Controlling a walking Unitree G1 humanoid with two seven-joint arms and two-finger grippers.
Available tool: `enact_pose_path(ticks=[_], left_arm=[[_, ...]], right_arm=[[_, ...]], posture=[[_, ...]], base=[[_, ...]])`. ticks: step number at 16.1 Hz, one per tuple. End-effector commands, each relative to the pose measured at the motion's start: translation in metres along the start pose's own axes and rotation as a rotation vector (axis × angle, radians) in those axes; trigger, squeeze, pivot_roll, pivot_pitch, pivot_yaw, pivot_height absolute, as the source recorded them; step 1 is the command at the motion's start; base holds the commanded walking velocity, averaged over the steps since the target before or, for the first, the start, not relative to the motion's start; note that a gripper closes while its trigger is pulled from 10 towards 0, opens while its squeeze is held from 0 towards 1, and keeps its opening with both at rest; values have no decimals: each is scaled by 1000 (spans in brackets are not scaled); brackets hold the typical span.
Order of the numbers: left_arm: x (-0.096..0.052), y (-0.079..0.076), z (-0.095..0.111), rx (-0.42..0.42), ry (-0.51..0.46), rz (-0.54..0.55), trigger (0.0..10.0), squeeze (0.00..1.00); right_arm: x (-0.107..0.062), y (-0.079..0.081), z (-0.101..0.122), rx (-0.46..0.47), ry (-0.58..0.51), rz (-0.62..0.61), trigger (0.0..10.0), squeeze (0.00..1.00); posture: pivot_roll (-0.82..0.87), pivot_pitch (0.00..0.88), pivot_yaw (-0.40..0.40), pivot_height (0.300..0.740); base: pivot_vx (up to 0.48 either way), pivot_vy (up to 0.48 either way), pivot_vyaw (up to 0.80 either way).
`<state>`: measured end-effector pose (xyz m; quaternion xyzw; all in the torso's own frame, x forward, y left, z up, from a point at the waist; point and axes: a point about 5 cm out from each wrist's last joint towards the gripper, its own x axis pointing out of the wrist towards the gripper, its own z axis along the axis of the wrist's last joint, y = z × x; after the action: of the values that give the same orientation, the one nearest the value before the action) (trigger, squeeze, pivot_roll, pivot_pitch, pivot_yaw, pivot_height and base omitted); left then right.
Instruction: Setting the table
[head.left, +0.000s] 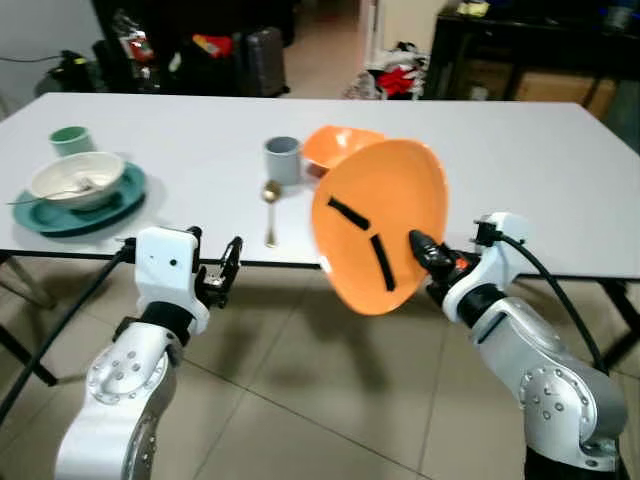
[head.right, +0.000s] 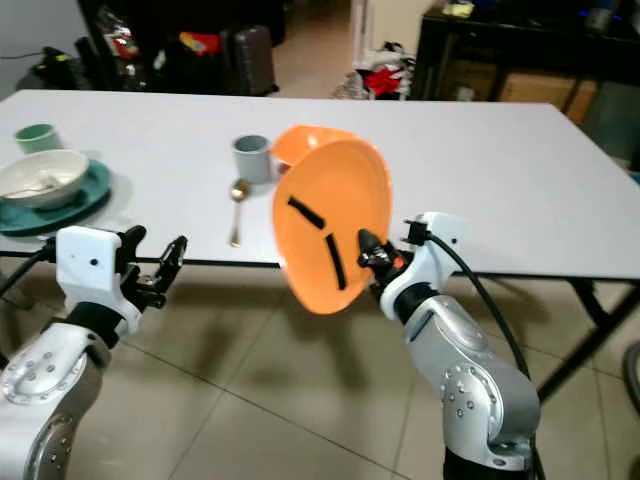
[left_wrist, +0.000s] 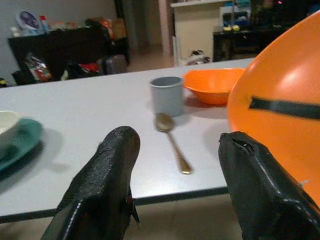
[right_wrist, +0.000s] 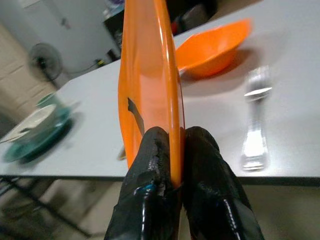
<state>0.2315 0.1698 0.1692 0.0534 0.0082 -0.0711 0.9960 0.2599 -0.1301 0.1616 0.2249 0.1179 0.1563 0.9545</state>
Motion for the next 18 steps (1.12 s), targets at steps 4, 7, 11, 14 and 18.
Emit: enact_pose_path(ticks=[4, 7, 11, 14, 18], left_arm=[[-5, 1, -2, 2, 10, 6, 10000, 0], [-4, 1, -3, -1, 10, 4, 10000, 0], [-5, 1, -5, -2, 14, 5, 10000, 0], [-3, 1, -6, 18, 13, -16, 10000, 0], [1, 5, 2, 7, -11, -20, 10000, 0]], right_arm=[[0, 9, 1, 40, 22, 64, 10000, 0], [1, 11, 0, 57, 45, 80, 10000, 0], [1, 11, -2, 80, 66, 84, 10000, 0], [5, 5, -10, 152, 94, 63, 10000, 0], [8, -9, -23, 290, 133, -44, 10000, 0]], posture=[[-22, 0, 13, 740], [-24, 0, 6, 740], [-24, 0, 7, 740], [-6, 0, -5, 740], [-11, 0, -18, 740]], base=[[326, 0, 0], [325, 0, 0], [324, 0, 0], [216, 0, 0], [0, 0, 0]])
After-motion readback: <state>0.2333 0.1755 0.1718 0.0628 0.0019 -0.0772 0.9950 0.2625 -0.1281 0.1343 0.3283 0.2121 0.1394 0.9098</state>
